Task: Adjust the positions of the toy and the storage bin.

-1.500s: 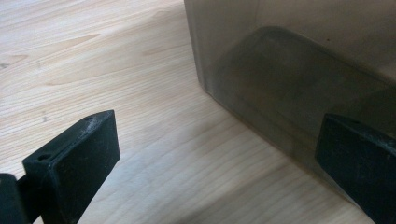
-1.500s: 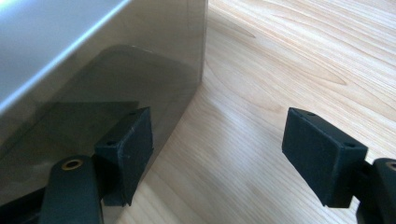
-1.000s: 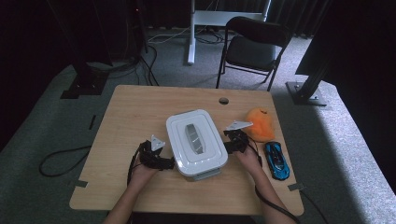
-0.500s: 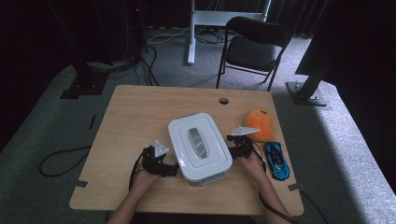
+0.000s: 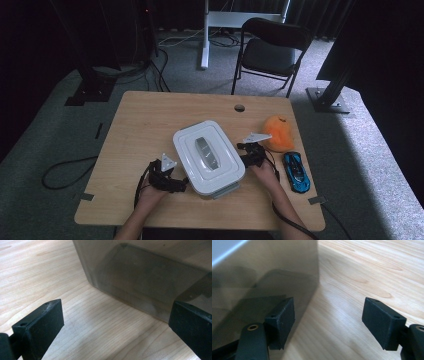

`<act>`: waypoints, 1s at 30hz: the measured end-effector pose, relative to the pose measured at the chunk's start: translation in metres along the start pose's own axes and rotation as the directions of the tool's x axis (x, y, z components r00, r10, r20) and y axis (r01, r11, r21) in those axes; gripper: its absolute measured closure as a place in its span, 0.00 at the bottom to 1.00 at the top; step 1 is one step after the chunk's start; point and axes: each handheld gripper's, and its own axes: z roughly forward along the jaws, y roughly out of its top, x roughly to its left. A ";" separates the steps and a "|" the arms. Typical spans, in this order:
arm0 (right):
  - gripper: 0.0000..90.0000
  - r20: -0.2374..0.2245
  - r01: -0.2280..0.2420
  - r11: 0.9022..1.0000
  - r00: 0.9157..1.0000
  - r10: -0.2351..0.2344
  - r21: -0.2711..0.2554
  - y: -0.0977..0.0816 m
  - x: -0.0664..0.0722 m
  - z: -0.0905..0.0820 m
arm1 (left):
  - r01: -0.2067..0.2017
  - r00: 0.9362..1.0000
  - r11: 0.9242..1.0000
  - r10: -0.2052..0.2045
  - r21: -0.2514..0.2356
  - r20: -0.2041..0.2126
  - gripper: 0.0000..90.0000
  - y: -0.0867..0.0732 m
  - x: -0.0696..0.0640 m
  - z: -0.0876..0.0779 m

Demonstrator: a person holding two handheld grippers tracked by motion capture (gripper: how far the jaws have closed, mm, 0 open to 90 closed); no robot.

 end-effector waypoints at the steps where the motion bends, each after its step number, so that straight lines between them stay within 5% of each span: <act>1: 0.28 0.006 0.001 1.000 1.000 -0.001 0.001 0.000 0.000 0.001 | 0.003 1.000 1.000 -0.003 -0.002 0.003 0.00 -0.001 0.001 0.000; 5: 0.17 0.023 -0.007 1.000 1.000 0.007 0.006 -0.001 -0.004 0.000 | 0.014 0.999 1.000 -0.014 -0.012 0.044 0.00 -0.005 0.007 0.000; 9: 0.17 0.081 0.034 0.999 0.996 -0.037 0.043 -0.004 -0.001 -0.004 | 0.040 0.999 0.999 -0.040 0.003 0.029 0.00 -0.012 0.020 -0.002; 14: 0.17 0.035 0.023 0.999 0.999 -0.025 0.049 -0.009 -0.002 -0.012 | 0.069 0.998 0.998 -0.069 -0.010 0.011 0.00 -0.020 0.034 -0.011; 25: 0.15 0.039 0.025 0.999 0.999 -0.026 0.022 -0.020 -0.001 -0.045 | 0.126 0.992 0.992 -0.126 0.001 -0.008 0.00 -0.049 0.066 -0.032; 30: 0.15 -0.003 0.026 0.999 1.000 -0.026 0.029 -0.023 0.003 -0.057 | 0.156 0.986 0.988 -0.155 0.016 -0.066 0.00 -0.058 0.080 -0.041</act>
